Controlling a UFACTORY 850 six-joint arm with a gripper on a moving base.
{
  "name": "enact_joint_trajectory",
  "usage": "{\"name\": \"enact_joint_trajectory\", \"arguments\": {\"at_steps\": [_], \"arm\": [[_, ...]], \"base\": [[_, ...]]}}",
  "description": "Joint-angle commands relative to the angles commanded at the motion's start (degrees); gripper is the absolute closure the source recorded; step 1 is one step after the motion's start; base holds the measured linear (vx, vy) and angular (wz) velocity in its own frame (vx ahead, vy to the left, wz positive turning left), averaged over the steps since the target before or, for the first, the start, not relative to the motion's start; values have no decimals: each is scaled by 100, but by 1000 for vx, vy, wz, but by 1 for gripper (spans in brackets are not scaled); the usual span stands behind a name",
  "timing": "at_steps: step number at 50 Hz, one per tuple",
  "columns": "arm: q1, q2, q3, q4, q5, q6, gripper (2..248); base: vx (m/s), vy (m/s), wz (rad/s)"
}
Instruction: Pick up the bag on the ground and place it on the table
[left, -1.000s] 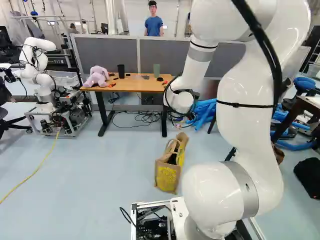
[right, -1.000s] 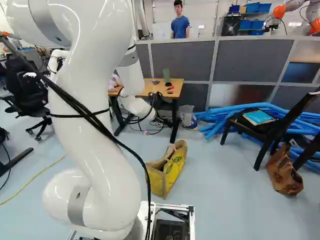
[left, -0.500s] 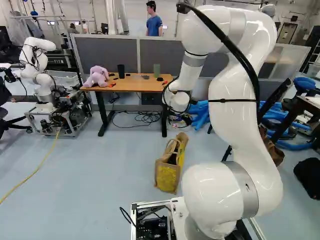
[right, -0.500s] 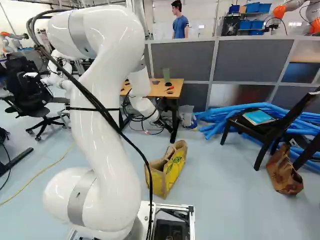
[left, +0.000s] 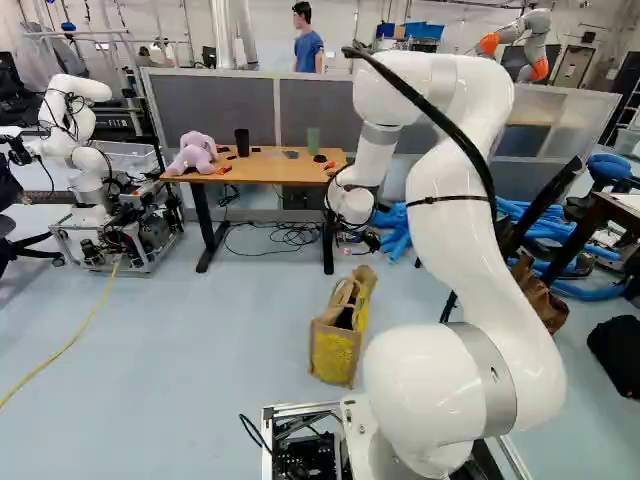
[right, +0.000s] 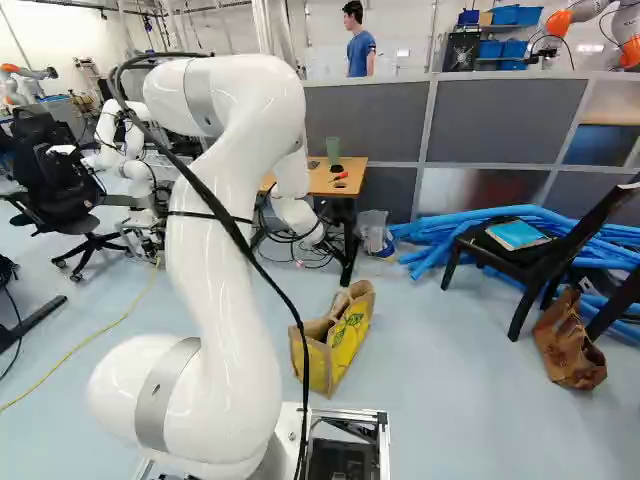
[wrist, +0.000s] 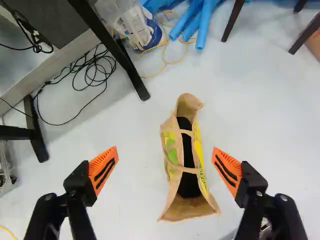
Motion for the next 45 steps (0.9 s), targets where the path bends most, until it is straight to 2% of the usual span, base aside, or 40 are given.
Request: {"name": "enact_joint_trajectory", "arguments": {"at_steps": [45], "arm": [[-6, -902, -532, 0, 0, 0, 3]], "base": [[0, 0, 0]]}}
